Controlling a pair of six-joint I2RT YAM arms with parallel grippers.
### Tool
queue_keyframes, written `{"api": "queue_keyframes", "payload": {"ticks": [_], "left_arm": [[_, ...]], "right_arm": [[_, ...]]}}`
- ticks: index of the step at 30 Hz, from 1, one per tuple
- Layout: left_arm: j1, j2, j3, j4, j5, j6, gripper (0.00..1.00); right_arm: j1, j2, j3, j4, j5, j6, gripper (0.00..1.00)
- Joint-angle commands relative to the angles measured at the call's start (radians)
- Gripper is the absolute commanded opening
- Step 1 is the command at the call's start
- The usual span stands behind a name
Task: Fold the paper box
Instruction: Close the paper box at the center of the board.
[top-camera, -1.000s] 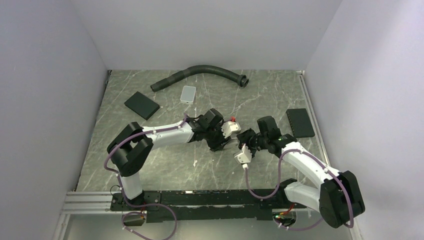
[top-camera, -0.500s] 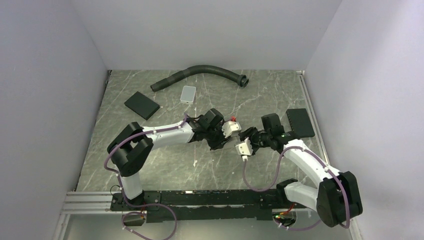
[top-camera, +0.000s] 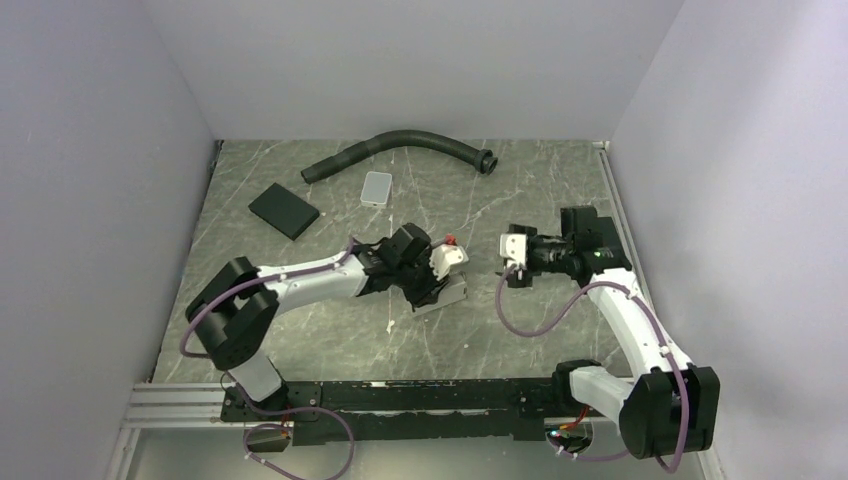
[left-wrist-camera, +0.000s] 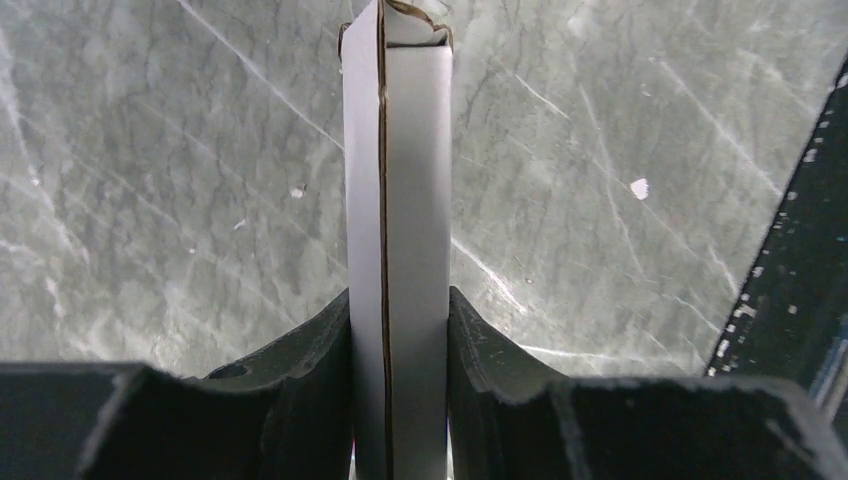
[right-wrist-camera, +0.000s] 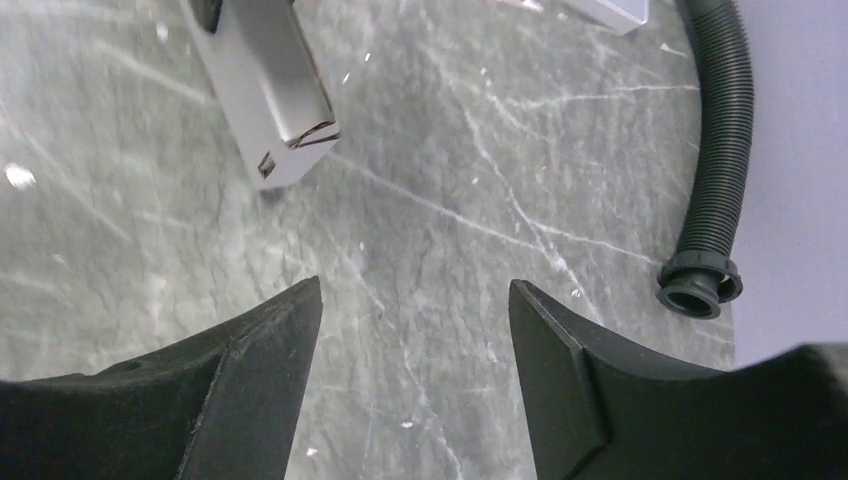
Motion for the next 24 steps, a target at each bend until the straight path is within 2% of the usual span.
{"api": "queue_keyframes", "payload": {"ticks": [1, 5, 9, 11, 15, 18, 19, 24], "left_arm": [[0.021, -0.163, -0.05, 0.135, 0.041, -0.09, 0.37], [0.034, -0.28, -0.117, 0.247, 0.01, -0.154, 0.37], [0.038, -0.386, -0.15, 0.332, -0.043, -0.225, 0.35], [0.041, -0.435, -0.177, 0.397, -0.063, -0.265, 0.35], [0.042, -0.509, -0.237, 0.528, -0.079, -0.322, 0.34], [0.042, -0.528, -0.255, 0.617, -0.062, -0.365, 0.34], [0.042, -0.528, -0.26, 0.642, -0.056, -0.381, 0.34], [0.042, -0.522, -0.281, 0.767, -0.025, -0.442, 0.34]], "right_arm": [[-0.009, 0.006, 0.123, -0.021, -0.174, 0.32, 0.75], [-0.009, 0.032, 0.172, -0.018, -0.316, 0.526, 0.82], [-0.007, 0.044, 0.16, 0.102, -0.436, 0.795, 0.85], [-0.006, 0.037, 0.134, 0.252, -0.477, 0.99, 0.86], [-0.005, 0.036, 0.088, 0.48, -0.534, 1.248, 0.9], [0.003, 0.041, 0.021, 0.773, -0.569, 1.523, 0.93], [0.011, 0.045, 0.013, 0.836, -0.571, 1.569, 0.93], [0.061, 0.068, 0.046, 0.918, -0.57, 1.688, 0.94]]}}
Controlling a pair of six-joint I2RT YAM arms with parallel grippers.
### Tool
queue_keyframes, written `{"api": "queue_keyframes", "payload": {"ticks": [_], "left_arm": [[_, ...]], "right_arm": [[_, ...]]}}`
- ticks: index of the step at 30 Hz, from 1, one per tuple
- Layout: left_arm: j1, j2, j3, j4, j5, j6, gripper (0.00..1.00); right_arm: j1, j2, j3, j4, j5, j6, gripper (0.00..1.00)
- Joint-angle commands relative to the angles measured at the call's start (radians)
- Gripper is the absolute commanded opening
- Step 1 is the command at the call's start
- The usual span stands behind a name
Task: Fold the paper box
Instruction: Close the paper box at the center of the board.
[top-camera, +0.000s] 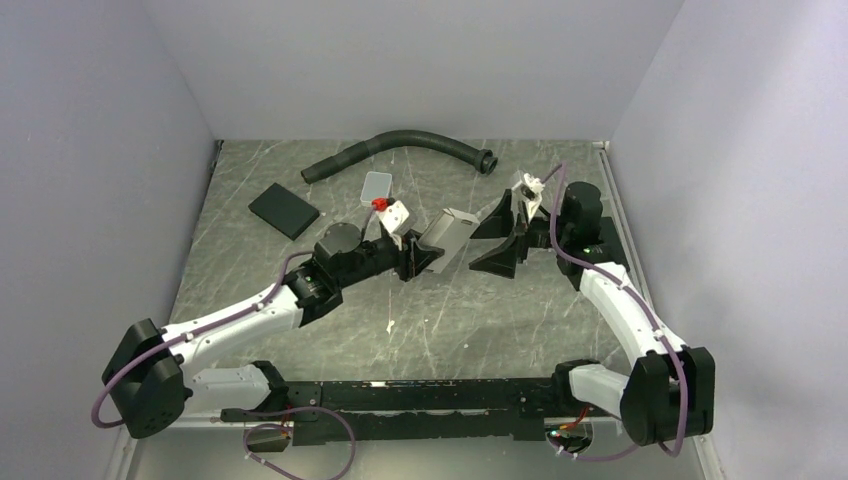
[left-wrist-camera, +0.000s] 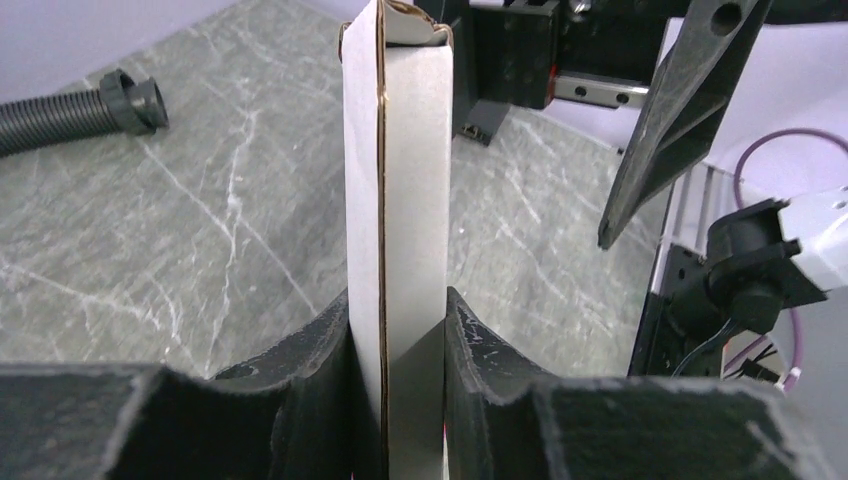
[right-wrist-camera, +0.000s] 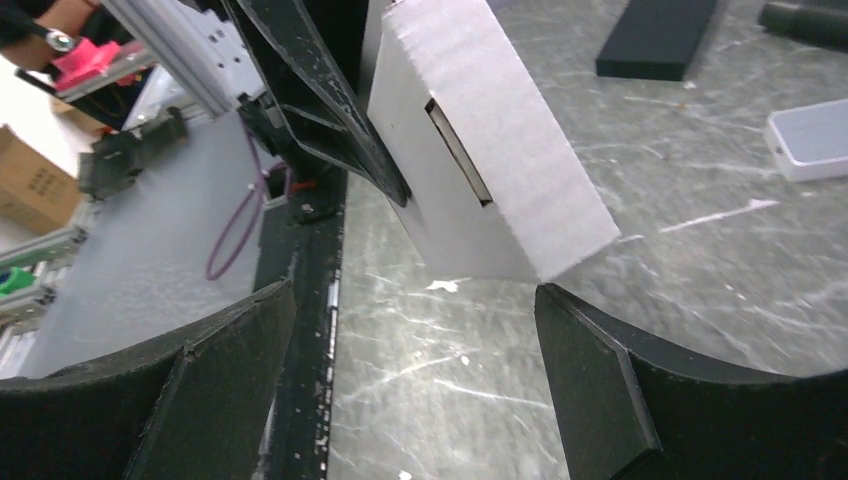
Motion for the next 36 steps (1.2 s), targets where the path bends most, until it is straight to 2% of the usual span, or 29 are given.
{"api": "queue_keyframes", "payload": {"ticks": [1, 4, 11, 15, 17, 21, 23, 27, 36], "left_arm": [[0.003, -0.018, -0.008, 0.22, 0.032, -0.102, 0.34], [0.003, -0.022, -0.024, 0.283, 0.037, -0.13, 0.34], [0.004, -0.054, -0.047, 0.389, 0.023, -0.165, 0.33], [0.003, -0.062, -0.058, 0.456, 0.023, -0.19, 0.33], [0.003, -0.067, -0.062, 0.482, 0.016, -0.203, 0.33], [0.002, -0.068, -0.076, 0.549, 0.009, -0.234, 0.33], [0.003, -0.067, -0.08, 0.577, 0.009, -0.246, 0.33], [0.005, -0.058, -0.083, 0.617, 0.011, -0.267, 0.33], [0.005, -0.023, -0.078, 0.631, 0.03, -0.288, 0.37]], "right_arm": [[0.036, 0.011, 0.029, 0.298, -0.053, 0.278, 0.94], [0.038, 0.039, 0.037, 0.505, -0.046, 0.475, 0.93], [0.089, 0.121, 0.109, 0.825, -0.037, 0.807, 0.89], [0.128, 0.156, 0.174, 0.908, -0.018, 0.922, 0.87], [0.138, 0.182, 0.194, 1.007, -0.007, 1.014, 0.86], [0.145, 0.241, 0.23, 1.29, 0.021, 1.294, 0.81], [0.15, 0.266, 0.247, 1.378, 0.03, 1.374, 0.75], [0.166, 0.273, 0.261, 1.392, 0.033, 1.388, 0.57], [0.184, 0.239, 0.25, 1.257, 0.019, 1.267, 0.29]]}}
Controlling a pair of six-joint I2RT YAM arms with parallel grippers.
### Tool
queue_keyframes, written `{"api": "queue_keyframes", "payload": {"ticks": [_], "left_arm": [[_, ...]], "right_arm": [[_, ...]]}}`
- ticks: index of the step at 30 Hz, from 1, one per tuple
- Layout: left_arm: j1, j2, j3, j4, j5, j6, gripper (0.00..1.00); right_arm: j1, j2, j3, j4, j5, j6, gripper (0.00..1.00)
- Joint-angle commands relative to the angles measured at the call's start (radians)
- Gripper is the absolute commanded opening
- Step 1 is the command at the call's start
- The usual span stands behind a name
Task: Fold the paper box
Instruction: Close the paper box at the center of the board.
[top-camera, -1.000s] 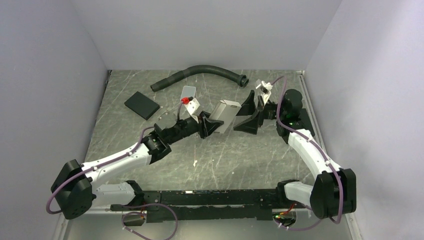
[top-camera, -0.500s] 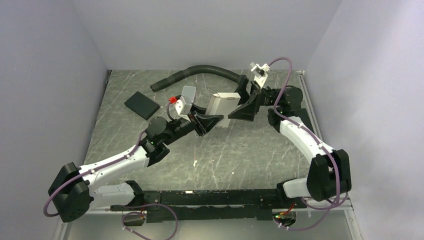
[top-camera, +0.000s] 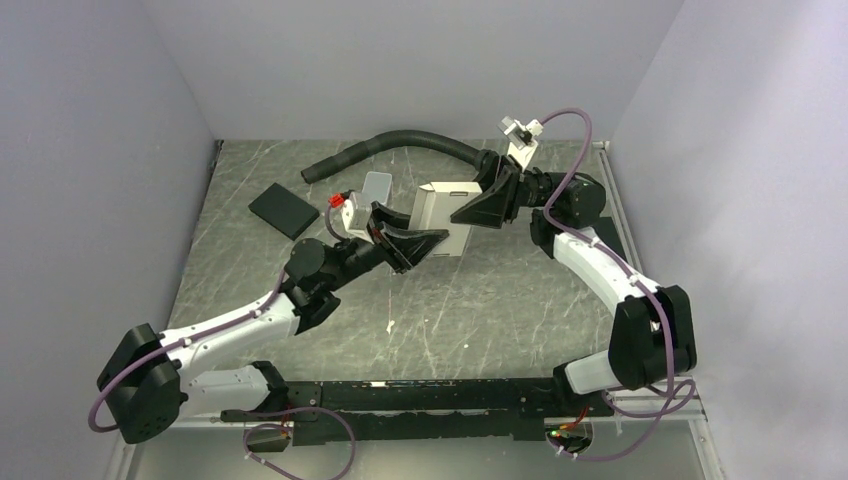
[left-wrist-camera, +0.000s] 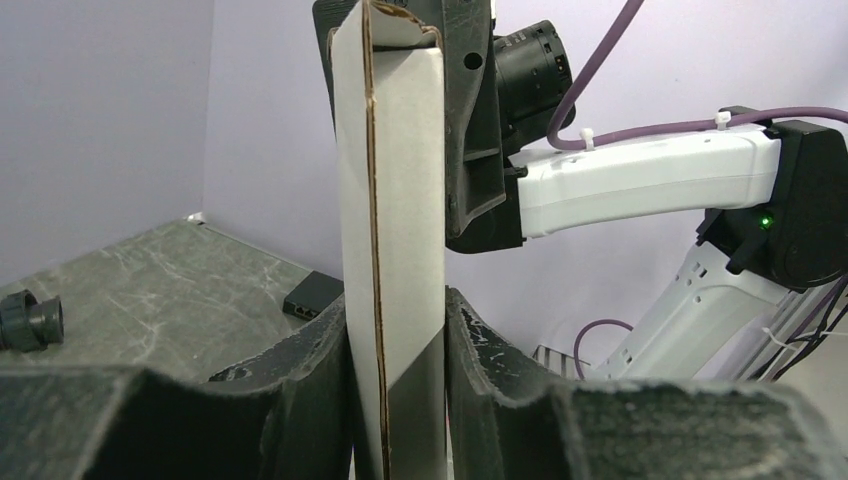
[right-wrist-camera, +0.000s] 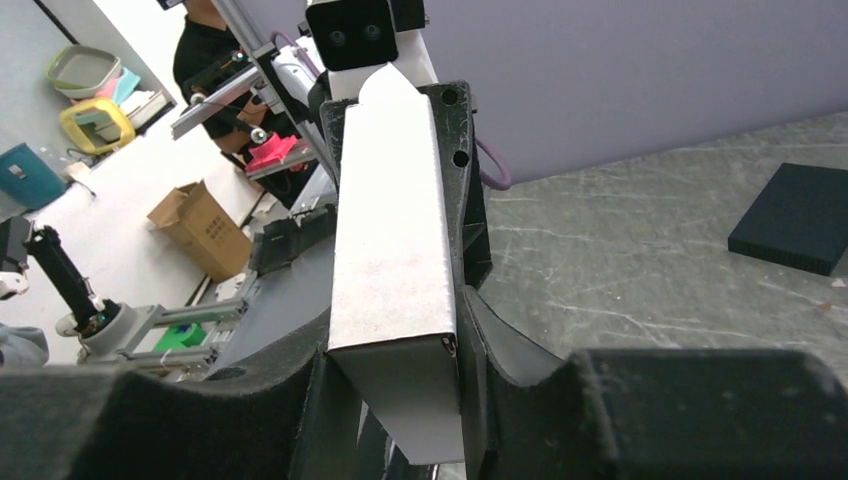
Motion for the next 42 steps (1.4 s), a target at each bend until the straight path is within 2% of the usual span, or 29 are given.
{"api": "queue_keyframes", "payload": {"ticks": [1, 8, 12, 18, 25, 30, 34, 38, 42], "left_arm": [[0.007, 0.015, 0.006, 0.074, -0.01, -0.016, 0.38], [0.013, -0.021, -0.005, 0.004, -0.022, -0.024, 0.6], [0.02, -0.057, -0.007, -0.08, -0.011, -0.019, 0.69], [0.029, -0.15, 0.012, -0.27, 0.007, 0.023, 0.81], [0.032, -0.27, 0.094, -0.546, 0.063, 0.082, 0.82], [0.032, -0.385, 0.108, -0.709, -0.065, 0.049, 0.77], [0.033, -0.465, 0.08, -0.746, -0.174, -0.048, 0.74], [0.033, -0.464, 0.082, -0.788, -0.257, -0.176, 0.72], [0.032, -0.425, 0.048, -0.725, -0.273, -0.283, 0.71]], "right_arm": [[0.02, -0.047, 0.027, -0.025, -0.01, -0.03, 0.27], [0.009, -0.088, 0.005, -0.149, -0.032, -0.17, 0.16], [-0.003, -0.112, -0.006, -0.237, -0.044, -0.256, 0.12], [-0.013, -0.149, -0.008, -0.513, -0.073, -0.491, 0.07], [-0.015, -0.182, 0.025, -0.882, -0.111, -0.852, 0.04], [-0.015, -0.195, 0.127, -1.491, -0.121, -1.43, 0.03], [-0.019, -0.211, 0.127, -1.651, -0.115, -1.618, 0.03], [-0.018, -0.212, 0.15, -1.835, -0.084, -1.838, 0.02], [-0.018, -0.213, 0.157, -1.901, -0.072, -1.926, 0.01]]}}
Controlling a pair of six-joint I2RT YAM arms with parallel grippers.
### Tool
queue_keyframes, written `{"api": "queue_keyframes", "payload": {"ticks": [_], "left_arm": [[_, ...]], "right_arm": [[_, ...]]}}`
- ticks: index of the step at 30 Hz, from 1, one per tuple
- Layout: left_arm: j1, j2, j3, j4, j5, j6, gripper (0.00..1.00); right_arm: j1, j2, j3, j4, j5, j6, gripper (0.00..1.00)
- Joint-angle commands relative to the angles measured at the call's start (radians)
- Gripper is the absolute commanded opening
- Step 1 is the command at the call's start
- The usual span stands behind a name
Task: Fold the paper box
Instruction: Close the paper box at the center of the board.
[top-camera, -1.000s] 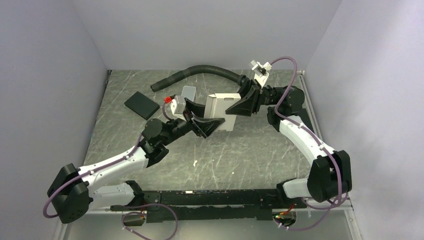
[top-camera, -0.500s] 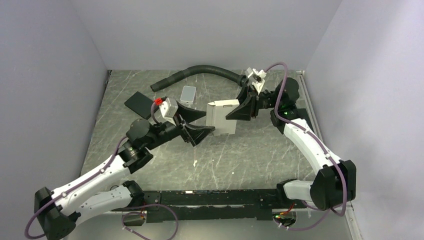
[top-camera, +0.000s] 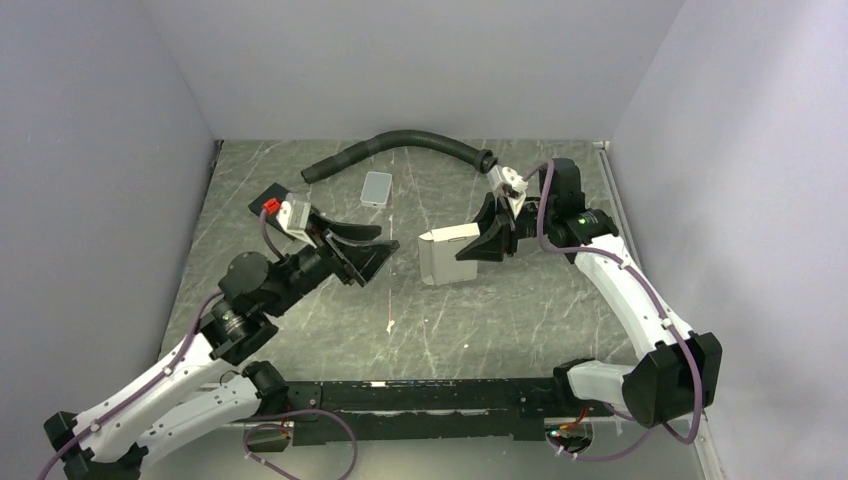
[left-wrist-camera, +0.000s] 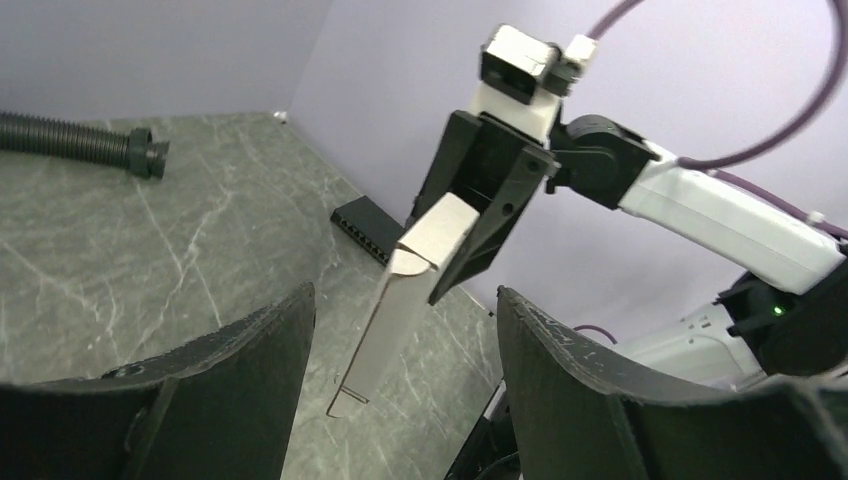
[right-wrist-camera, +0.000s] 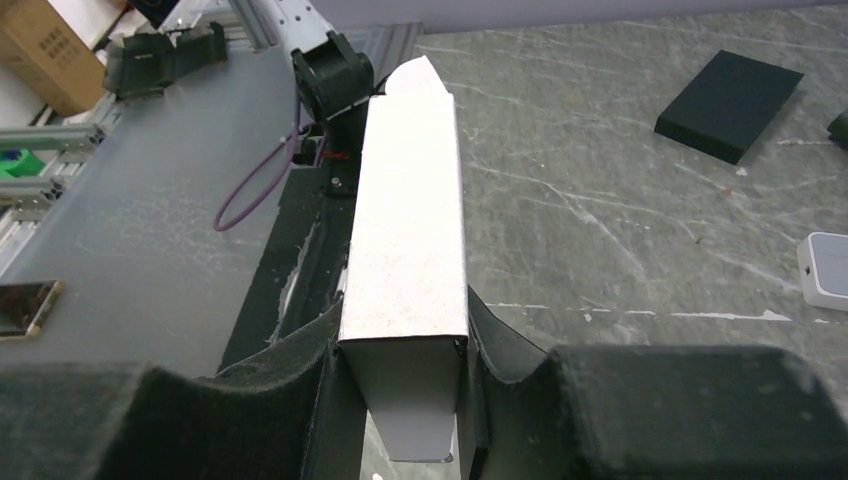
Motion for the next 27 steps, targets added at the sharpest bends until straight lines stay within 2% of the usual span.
{"api": "queue_keyframes", "payload": {"ticks": [1, 16, 27], "left_arm": [[0.005, 0.055, -0.02, 0.034, -0.069, -0.172, 0.7], [0.006, 0.217, -0.001, 0.136, -0.004, -0.215, 0.58], [0.005, 0.235, 0.01, 0.129, 0.061, -0.226, 0.5]], "right_arm": [[-0.002, -0.03, 0.052, -0.148, -0.001, -0.226, 0.01], [0.006, -0.03, 0.037, -0.187, 0.001, -0.289, 0.01], [0.007, -0.031, 0.031, -0.161, 0.018, -0.26, 0.0]]}}
